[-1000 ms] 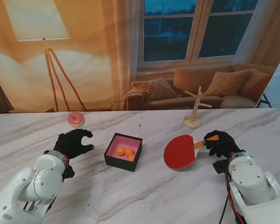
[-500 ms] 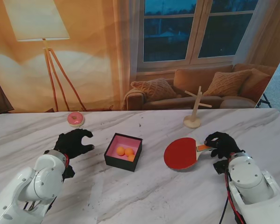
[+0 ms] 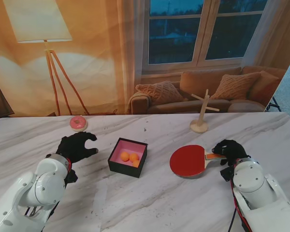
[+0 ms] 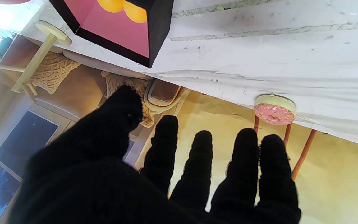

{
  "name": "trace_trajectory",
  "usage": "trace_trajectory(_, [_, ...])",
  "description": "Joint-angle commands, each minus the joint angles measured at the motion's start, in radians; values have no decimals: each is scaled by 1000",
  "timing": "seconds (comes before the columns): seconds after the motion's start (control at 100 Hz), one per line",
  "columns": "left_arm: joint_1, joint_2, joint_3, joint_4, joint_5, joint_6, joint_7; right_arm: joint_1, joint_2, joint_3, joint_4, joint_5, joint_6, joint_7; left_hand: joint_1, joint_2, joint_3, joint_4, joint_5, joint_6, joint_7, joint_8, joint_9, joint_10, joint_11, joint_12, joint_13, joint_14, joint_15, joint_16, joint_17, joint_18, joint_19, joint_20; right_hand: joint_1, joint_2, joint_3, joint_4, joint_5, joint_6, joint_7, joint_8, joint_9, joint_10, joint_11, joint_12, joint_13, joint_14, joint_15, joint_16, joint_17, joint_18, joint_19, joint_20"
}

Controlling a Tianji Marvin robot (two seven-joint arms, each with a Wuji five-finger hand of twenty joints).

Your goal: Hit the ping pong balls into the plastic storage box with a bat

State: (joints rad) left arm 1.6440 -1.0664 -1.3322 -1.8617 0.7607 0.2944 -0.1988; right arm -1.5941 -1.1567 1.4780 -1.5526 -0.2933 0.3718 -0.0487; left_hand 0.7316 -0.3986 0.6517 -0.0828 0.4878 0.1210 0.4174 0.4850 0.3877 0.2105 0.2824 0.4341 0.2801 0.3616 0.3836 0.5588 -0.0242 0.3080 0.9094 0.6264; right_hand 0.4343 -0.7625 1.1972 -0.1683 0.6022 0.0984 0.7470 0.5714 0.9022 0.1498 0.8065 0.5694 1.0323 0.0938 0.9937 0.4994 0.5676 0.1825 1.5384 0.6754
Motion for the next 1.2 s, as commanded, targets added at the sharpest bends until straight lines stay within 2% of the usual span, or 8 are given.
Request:
trace_trajectory(0.0, [-1,-3,0,3,-3,-4,-13,10,-3,-5,16,-8,15,17,3,16,-5,17,16,16,1,3,-5,7,5,-3,-5,13,2,10,-7,-7,13,2,-8,13,-15,20,-20,-24,-9,10,-22,-21,-2,7,-20,3,2,-2,-13,-3,23,-15])
trace_trajectory(0.48, [-9,-3,5,9,-10,-6,-16,71,-1,-44,120,-33,56,26,1,19,-11,17,14,16,-4,1,-6,8,3,-4,-8,13,0,9,-9,-8,10,1,-27,28,-34,22,-65,-53,-21,9,-87,-38,-29,6,-107,-4,-40,-3,-106,-25,-29,-8])
trace_trajectory(0.73, [-12,-3,6,12,-13,-8,-16,93,4,-54,161,-40,83,48,1,22,-15,17,15,16,-7,1,-4,9,2,-4,-9,12,-3,8,-11,-10,7,0,-49,55,-62,27,-100,-72,-40,6,-170,-51,-74,-8,-208,-10,-105,-13,-203,-44,-95,-6])
trace_trajectory(1.01, [-13,-4,11,15,-16,-3,-13,100,9,-63,178,-55,83,64,2,24,-20,18,15,16,-10,0,-5,7,1,-4,-11,12,-5,7,-14,-10,4,-1,-63,71,-88,35,-142,-105,-82,-6,-332,-71,-160,-53,-358,-43,-242,-36,-330,-86,-220,8])
trace_trajectory(1.19, [-10,-4,11,14,-18,-3,-12,105,12,-67,192,-71,69,66,0,24,-24,18,12,16,-14,-1,-7,8,-2,-5,-17,8,-12,4,-23,-14,-10,-7,-71,78,-100,38,-172,-126,-110,-19,-481,-105,-208,-94,-502,-76,-377,-70,-432,-128,-345,21])
